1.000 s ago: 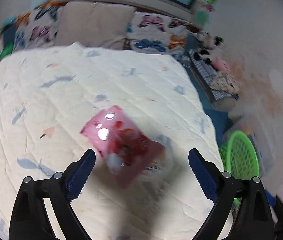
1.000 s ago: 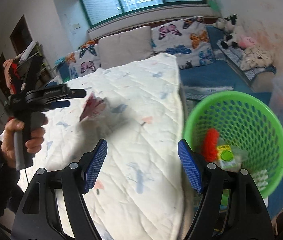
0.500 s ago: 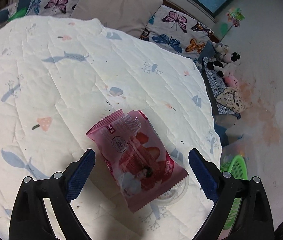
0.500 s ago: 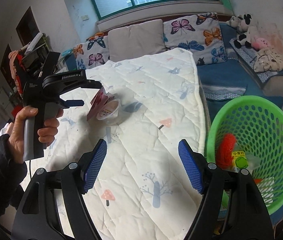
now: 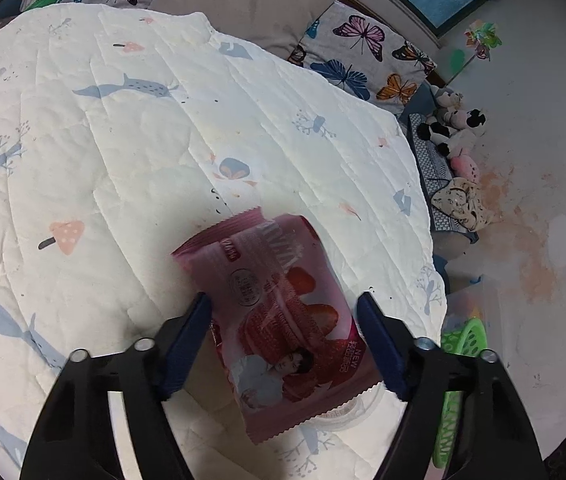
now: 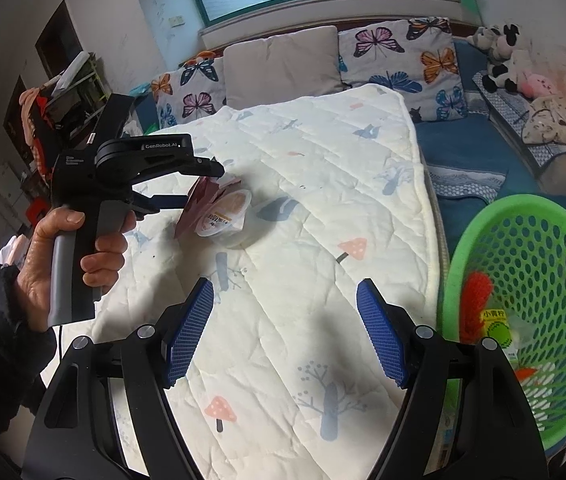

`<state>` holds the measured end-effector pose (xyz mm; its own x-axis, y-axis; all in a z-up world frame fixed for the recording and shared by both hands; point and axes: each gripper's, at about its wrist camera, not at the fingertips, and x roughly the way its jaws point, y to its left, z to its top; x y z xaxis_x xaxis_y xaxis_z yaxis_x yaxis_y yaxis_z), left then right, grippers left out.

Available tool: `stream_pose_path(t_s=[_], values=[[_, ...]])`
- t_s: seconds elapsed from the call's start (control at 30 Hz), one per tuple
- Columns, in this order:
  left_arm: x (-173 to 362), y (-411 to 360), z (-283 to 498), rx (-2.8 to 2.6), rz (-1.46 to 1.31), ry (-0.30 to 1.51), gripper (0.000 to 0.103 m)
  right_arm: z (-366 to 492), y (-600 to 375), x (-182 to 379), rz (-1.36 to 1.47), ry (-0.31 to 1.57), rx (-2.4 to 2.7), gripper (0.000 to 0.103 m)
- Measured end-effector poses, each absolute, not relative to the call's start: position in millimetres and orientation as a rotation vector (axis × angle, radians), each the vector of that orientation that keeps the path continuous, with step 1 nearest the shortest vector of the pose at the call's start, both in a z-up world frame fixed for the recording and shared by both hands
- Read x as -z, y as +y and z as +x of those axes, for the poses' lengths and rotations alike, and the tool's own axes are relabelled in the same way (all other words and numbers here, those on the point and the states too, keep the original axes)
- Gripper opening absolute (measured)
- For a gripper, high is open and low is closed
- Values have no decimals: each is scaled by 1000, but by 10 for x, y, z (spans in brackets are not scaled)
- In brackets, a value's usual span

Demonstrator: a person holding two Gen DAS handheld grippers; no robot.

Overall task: Collect trash
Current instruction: 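Grasp the pink snack wrapper with the left gripper while the right gripper approaches the clear round tub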

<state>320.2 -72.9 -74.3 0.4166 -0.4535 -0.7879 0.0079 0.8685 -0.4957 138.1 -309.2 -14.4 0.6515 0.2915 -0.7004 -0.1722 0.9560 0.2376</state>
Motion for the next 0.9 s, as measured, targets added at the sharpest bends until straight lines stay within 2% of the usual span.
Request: stream_pose_path(t_s=[0.23, 0.43, 0.7, 0.77, 0.83, 0.9], values=[[679, -657, 3141, 336, -457, 1080, 51, 1481, -2999, 199, 152, 837, -282, 74], [550, -584, 3063, 372, -449, 1040, 43, 1577, -2875, 234, 142, 842, -302, 74], [530, -502, 3064, 385, -454, 1053, 41, 1685, -2695, 262, 122, 852, -323, 74], [527, -507, 3069, 381, -451, 1059, 44, 1684, -2679, 269, 120, 854, -325, 74], [521, -519, 3075, 378, -454, 1058, 65, 1683, -2692, 280, 118, 856, -324, 74], [516, -533, 3079, 348, -440, 1053, 72, 1686, -2713, 287, 121, 858, -323, 74]])
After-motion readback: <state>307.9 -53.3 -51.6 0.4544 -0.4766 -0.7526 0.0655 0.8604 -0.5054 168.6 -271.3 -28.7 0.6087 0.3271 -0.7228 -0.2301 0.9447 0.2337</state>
